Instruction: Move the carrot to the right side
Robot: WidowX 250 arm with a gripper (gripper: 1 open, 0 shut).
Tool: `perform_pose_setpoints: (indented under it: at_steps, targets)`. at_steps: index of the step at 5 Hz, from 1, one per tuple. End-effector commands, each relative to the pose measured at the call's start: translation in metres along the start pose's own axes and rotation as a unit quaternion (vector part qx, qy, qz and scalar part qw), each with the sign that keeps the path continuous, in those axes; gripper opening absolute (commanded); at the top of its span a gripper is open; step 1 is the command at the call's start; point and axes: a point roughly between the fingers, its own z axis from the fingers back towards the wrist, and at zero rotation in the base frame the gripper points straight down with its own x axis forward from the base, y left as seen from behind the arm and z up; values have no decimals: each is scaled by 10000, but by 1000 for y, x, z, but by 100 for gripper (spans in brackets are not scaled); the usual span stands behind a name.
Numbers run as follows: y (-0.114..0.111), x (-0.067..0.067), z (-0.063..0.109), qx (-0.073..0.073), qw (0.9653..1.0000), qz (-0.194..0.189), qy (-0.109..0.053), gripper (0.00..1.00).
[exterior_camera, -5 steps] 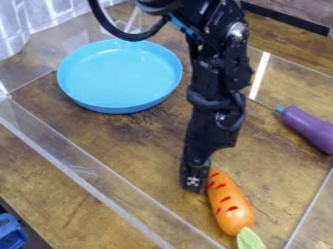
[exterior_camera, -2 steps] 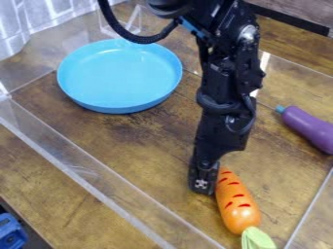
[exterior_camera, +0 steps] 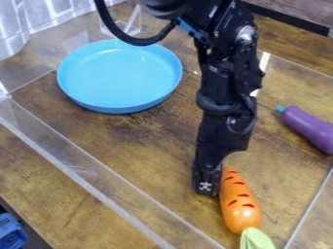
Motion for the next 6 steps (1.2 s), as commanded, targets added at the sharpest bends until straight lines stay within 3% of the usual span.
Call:
perform_pose_setpoints:
  at_steps: [1,2,3,4,5,6]
  targets:
    - [5,-3,5,60,9999,9,-130,100]
    - [6,-2,5,57,9998,-56,-177,100]
    - [5,1,7,59,9997,-80,-224,0]
    - [5,3,7,68,9996,-105,-267,0]
    - [-12,2,7,81,9995,-59,-307,100]
    - [-30,1,8,88,9994,-8,-343,0]
